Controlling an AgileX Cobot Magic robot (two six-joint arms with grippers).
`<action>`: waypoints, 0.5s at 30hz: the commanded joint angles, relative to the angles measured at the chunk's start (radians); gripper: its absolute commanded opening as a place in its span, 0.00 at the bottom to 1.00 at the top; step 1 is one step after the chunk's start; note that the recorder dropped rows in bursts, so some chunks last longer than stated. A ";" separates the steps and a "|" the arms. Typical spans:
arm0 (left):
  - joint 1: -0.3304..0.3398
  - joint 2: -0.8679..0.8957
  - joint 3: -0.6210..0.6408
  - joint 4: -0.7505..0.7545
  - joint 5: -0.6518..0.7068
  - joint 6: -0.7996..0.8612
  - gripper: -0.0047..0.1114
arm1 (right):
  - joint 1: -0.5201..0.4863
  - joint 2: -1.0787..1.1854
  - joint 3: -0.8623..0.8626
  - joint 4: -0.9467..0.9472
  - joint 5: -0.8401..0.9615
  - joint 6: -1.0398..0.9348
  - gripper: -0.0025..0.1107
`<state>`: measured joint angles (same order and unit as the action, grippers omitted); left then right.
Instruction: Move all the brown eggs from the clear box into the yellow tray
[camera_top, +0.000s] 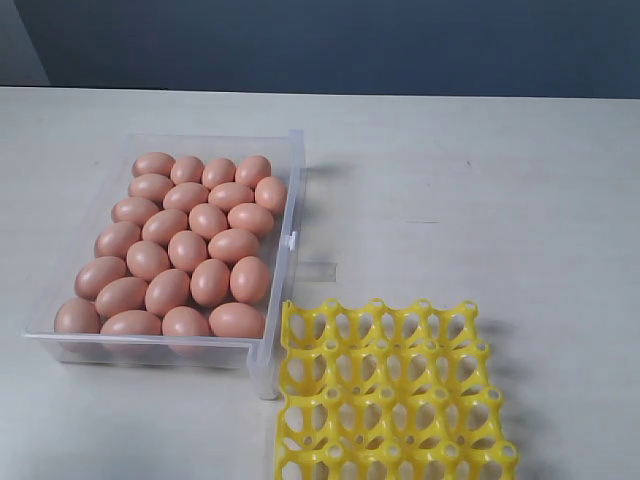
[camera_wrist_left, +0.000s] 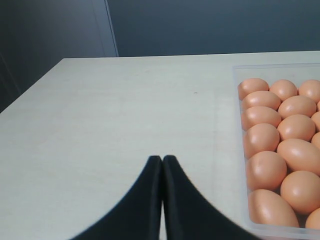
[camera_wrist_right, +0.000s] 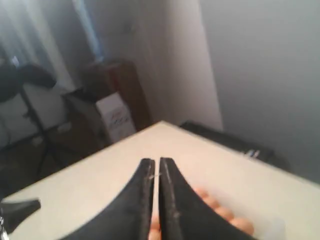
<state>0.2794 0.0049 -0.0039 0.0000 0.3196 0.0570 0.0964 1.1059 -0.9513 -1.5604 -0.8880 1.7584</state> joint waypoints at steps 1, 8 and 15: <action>-0.005 -0.005 0.004 0.000 -0.011 0.000 0.04 | 0.101 0.282 -0.117 -0.128 -0.042 0.055 0.27; -0.005 -0.005 0.004 0.000 -0.011 0.000 0.04 | 0.345 0.604 -0.292 -0.184 0.085 0.158 0.47; -0.005 -0.005 0.004 0.000 -0.011 0.000 0.04 | 0.525 0.812 -0.476 -0.184 0.371 0.012 0.47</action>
<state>0.2794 0.0049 -0.0039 0.0000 0.3196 0.0570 0.5982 1.8888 -1.3808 -1.7462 -0.6379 1.8656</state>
